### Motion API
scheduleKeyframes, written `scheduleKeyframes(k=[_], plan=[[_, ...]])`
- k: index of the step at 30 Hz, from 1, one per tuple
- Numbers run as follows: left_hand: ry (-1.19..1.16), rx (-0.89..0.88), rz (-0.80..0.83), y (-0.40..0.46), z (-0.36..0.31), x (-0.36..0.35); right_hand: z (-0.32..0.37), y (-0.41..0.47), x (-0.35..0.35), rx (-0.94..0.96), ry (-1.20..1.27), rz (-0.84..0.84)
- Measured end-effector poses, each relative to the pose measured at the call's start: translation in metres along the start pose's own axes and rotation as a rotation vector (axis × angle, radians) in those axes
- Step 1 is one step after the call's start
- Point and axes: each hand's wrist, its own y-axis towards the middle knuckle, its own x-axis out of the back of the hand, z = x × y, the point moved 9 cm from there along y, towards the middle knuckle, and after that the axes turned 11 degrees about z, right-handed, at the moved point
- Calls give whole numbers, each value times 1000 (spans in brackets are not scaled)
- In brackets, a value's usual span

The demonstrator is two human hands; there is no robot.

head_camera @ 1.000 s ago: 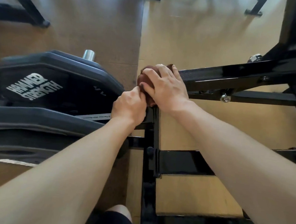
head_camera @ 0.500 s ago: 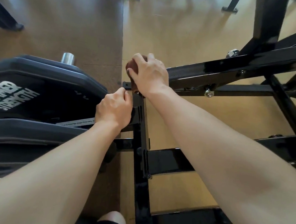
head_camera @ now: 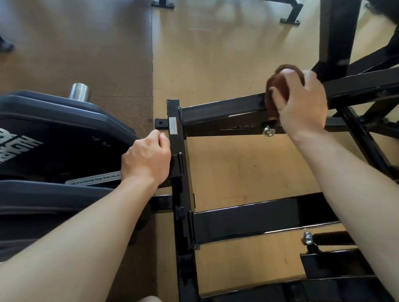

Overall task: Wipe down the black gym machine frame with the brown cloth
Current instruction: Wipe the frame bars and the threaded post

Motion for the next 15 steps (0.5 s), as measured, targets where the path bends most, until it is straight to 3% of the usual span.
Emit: scheduleKeyframes(k=[4,10,15], plan=[[9,-10,-6,1,1,0,21,3,-13,-126,-23,3],[16,-15,12,3,1,-2,158,-26,-72,175,-76,182],[21,-5,11,5,3,-3,151,-21,-69,352,-70,185]])
